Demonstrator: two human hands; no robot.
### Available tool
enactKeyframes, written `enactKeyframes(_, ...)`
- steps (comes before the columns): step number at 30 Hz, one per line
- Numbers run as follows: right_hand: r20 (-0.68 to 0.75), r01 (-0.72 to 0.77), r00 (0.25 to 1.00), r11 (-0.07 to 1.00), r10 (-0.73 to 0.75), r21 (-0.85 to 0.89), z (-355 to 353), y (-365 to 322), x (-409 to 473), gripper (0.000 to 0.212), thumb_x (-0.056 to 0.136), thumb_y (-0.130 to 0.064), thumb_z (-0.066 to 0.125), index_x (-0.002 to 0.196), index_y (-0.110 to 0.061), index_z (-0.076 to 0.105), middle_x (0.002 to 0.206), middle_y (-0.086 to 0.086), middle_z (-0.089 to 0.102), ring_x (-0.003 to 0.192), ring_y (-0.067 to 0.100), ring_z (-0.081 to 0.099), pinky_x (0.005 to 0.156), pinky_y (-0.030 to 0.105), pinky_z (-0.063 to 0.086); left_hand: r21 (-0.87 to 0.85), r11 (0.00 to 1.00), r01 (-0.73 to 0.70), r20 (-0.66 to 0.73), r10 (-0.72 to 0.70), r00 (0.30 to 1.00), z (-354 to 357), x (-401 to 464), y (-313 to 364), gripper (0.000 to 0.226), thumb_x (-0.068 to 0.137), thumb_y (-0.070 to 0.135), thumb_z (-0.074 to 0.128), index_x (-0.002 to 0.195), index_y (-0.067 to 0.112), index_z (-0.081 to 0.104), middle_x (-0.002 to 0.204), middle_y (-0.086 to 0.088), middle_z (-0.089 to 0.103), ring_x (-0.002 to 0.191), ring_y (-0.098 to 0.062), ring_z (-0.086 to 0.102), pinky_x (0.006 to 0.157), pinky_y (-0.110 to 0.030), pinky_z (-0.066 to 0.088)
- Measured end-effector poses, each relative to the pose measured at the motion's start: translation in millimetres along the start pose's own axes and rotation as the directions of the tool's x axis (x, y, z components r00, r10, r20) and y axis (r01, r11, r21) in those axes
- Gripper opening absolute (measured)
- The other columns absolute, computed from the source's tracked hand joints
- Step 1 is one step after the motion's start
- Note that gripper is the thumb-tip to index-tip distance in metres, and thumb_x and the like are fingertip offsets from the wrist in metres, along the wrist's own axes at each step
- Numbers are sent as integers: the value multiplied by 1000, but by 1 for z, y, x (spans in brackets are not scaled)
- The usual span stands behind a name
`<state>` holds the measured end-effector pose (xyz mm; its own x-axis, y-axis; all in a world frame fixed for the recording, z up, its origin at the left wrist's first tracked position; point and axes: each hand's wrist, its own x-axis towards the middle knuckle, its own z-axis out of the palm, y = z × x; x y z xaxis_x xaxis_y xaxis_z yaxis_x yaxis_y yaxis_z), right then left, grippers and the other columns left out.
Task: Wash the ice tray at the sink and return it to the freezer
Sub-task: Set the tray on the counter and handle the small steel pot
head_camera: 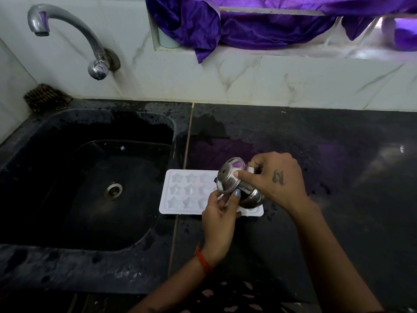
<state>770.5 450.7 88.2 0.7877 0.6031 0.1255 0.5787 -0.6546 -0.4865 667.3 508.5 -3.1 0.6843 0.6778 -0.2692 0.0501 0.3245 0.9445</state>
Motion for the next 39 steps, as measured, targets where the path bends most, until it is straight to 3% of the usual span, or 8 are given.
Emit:
enactKeyframes(12,5,32,999,997,-32,-66,0,-4,3,36,76,-52,66,63,-18,64,59,-3,62,61,14,58,60,29,49,-2,1000,-8,-5,8,1000,3,1,-2,26,89,27,59,111,13,59,96,-6,74,91,-15,71,70,-24,57)
enactKeyframes(17,3,17,1000,1000,-18,22,1,3,3,35,75,-48,69,60,-18,63,55,-4,61,56,11,58,55,25,43,4,1000,-30,-48,30,998,3,3,-4,20,84,30,65,102,21,60,96,-7,74,91,-16,71,77,-34,58)
enactKeyframes(19,2,0,1000,996,0,88,2,8,4,34,74,-48,72,60,-17,65,55,-3,63,56,11,60,55,27,45,56,997,-59,-71,63,996,3,3,-4,37,76,47,72,102,22,62,95,-3,75,87,-12,71,82,-41,57)
enactKeyframes(22,3,-28,1000,983,28,182,3,16,3,33,71,-47,75,61,-16,68,56,-2,65,56,12,63,58,32,51,130,989,-74,-86,86,993,2,4,-5,59,63,63,66,107,24,63,96,1,74,87,-9,71,84,-43,56)
enactKeyframes(27,-13,-57,998,966,62,251,1,23,-1,32,70,-44,77,58,-16,67,55,-2,65,57,14,64,59,35,53,154,986,-67,-69,78,995,5,4,-5,54,59,64,65,101,30,62,90,7,75,85,-7,71,83,-44,56)
enactKeyframes(34,-20,-45,999,987,48,156,-7,24,-5,34,73,-47,74,58,-17,66,53,-3,63,54,12,61,52,26,45,100,994,-36,-12,37,999,9,2,-5,52,64,59,72,100,23,62,94,-1,75,86,-12,71,81,-45,57)
enactKeyframes(39,-15,-29,999,998,30,56,-12,18,-7,35,76,-46,71,57,-18,63,52,-4,60,53,10,57,50,22,36,40,999,-4,48,2,999,13,0,-5,34,78,36,68,103,15,59,96,-8,74,90,-15,71,75,-34,59)
